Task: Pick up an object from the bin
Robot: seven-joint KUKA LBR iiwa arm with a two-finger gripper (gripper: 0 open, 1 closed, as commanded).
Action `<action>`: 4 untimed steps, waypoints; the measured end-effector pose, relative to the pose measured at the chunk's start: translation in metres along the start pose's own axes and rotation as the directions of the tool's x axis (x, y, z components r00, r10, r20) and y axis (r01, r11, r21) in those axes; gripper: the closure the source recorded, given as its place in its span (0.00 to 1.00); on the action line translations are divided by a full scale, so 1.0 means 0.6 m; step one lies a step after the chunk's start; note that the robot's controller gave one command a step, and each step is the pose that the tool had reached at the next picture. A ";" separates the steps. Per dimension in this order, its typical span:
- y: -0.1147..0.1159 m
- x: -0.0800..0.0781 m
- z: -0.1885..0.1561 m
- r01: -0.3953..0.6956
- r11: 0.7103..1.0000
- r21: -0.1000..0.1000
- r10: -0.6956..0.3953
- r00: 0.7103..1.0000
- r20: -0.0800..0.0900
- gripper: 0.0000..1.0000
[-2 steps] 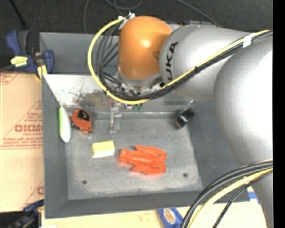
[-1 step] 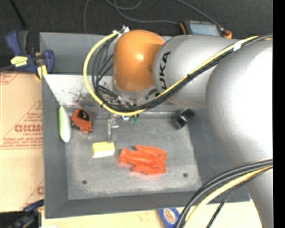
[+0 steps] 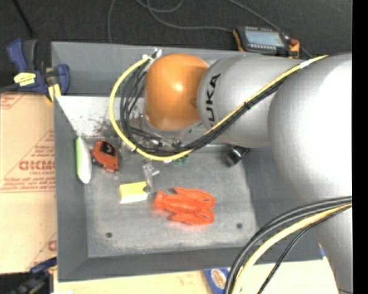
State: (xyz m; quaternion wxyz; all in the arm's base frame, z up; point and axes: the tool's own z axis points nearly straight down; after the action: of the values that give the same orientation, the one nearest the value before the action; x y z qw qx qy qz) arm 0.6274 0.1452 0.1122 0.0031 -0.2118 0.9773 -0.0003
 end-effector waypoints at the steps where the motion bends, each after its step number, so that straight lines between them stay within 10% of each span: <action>1: -0.030 0.024 0.029 0.188 0.982 -0.003 -0.188 0.982 -0.003 0.00; 2: -0.059 0.137 0.044 0.044 0.999 -0.002 -0.044 0.999 -0.001 0.00; 4: -0.133 0.149 0.060 0.172 0.985 0.001 -0.172 0.985 0.003 0.00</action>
Offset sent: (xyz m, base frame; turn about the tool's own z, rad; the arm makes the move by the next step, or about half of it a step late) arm -0.0700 -0.0746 -0.0300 -0.0397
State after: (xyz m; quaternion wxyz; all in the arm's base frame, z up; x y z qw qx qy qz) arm 0.5794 0.0358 0.0758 0.0046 -0.2952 0.9554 -0.0008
